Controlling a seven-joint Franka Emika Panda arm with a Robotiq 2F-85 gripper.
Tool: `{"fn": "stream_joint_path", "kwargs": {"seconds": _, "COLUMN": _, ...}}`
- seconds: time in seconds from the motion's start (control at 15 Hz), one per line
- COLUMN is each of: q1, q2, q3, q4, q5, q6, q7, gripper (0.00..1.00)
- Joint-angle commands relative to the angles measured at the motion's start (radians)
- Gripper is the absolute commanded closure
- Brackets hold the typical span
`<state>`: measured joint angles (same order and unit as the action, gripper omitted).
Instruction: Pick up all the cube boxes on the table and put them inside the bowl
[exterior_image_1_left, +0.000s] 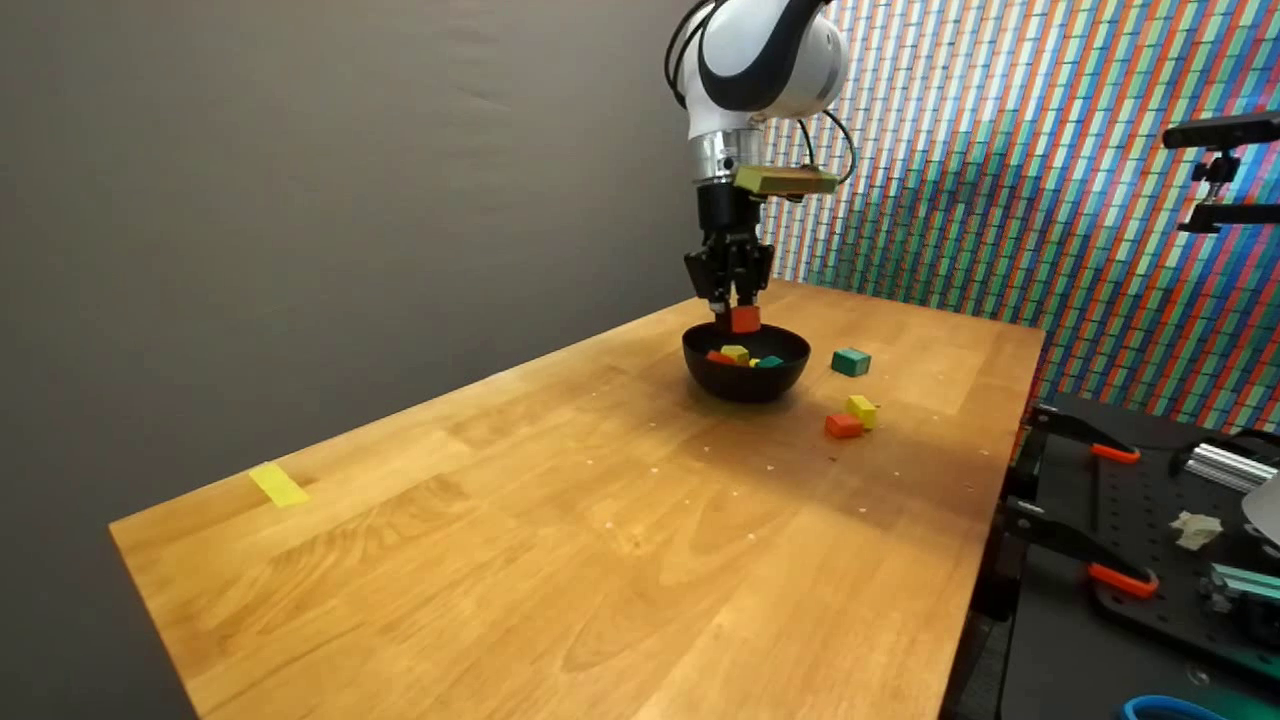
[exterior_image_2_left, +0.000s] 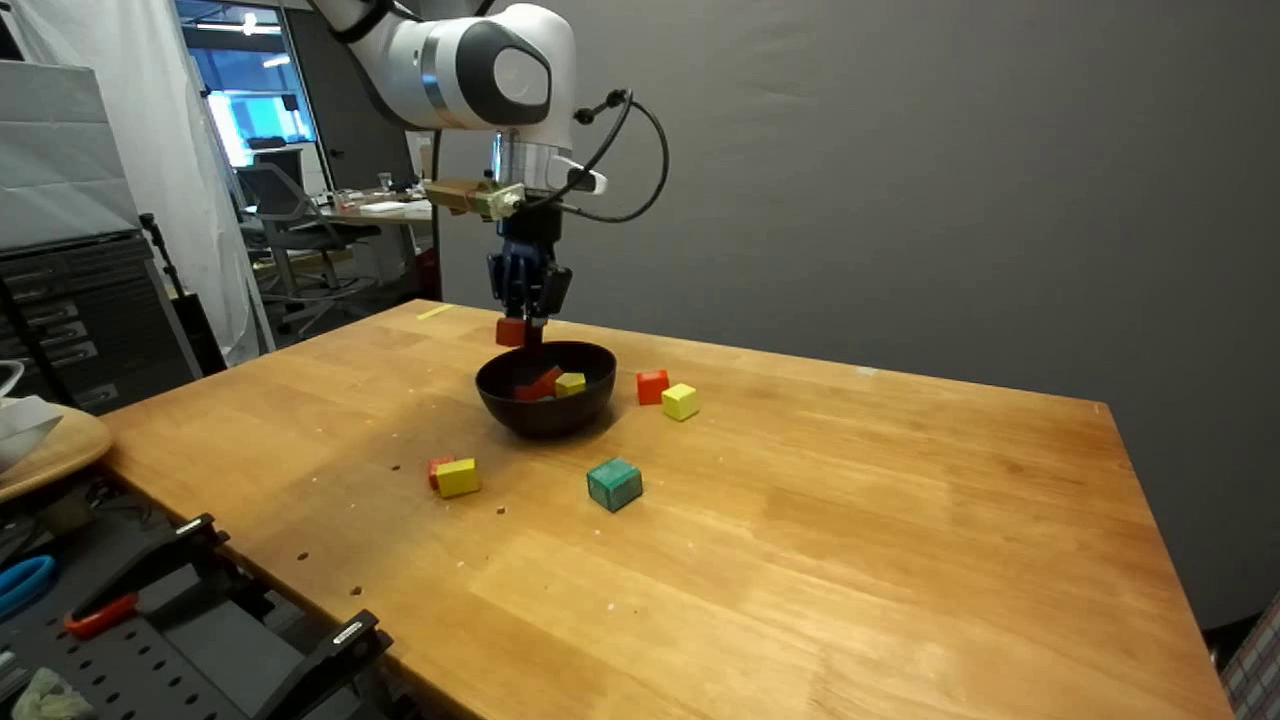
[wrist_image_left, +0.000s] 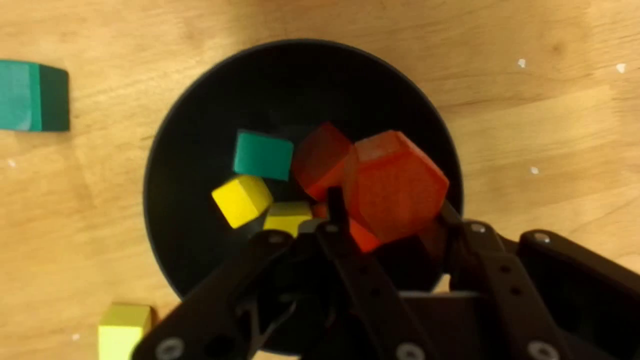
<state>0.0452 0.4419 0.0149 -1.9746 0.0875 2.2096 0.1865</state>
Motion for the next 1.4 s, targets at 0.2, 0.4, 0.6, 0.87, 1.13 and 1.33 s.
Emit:
{"fn": "stream_joint_path", "kwargs": {"seconds": 0.2, "q1": -0.059, "q2": -0.052, "q3": 0.003, "q4": -0.113, "q5": 0.129, "q6": 0.081, "q7": -0.021, "gripper": 0.21}}
{"fn": "stream_joint_path", "kwargs": {"seconds": 0.4, "q1": -0.055, "q2": -0.118, "q3": -0.005, "q4": -0.159, "q5": 0.122, "q6": 0.082, "q7": -0.014, "gripper": 0.00}}
{"fn": "stream_joint_path", "kwargs": {"seconds": 0.6, "q1": -0.057, "q2": -0.226, "q3": -0.021, "q4": -0.214, "q5": 0.110, "q6": 0.093, "q7": 0.003, "gripper": 0.00}}
{"fn": "stream_joint_path", "kwargs": {"seconds": 0.87, "q1": -0.082, "q2": -0.336, "q3": -0.064, "q4": -0.251, "q5": 0.115, "q6": 0.144, "q7": 0.028, "gripper": 0.00}}
{"fn": "stream_joint_path", "kwargs": {"seconds": 1.13, "q1": -0.090, "q2": -0.322, "q3": -0.072, "q4": -0.222, "q5": 0.102, "q6": 0.132, "q7": 0.022, "gripper": 0.00}}
{"fn": "stream_joint_path", "kwargs": {"seconds": 1.33, "q1": -0.066, "q2": -0.246, "q3": -0.078, "q4": -0.219, "q5": 0.014, "q6": 0.272, "q7": 0.131, "gripper": 0.00}}
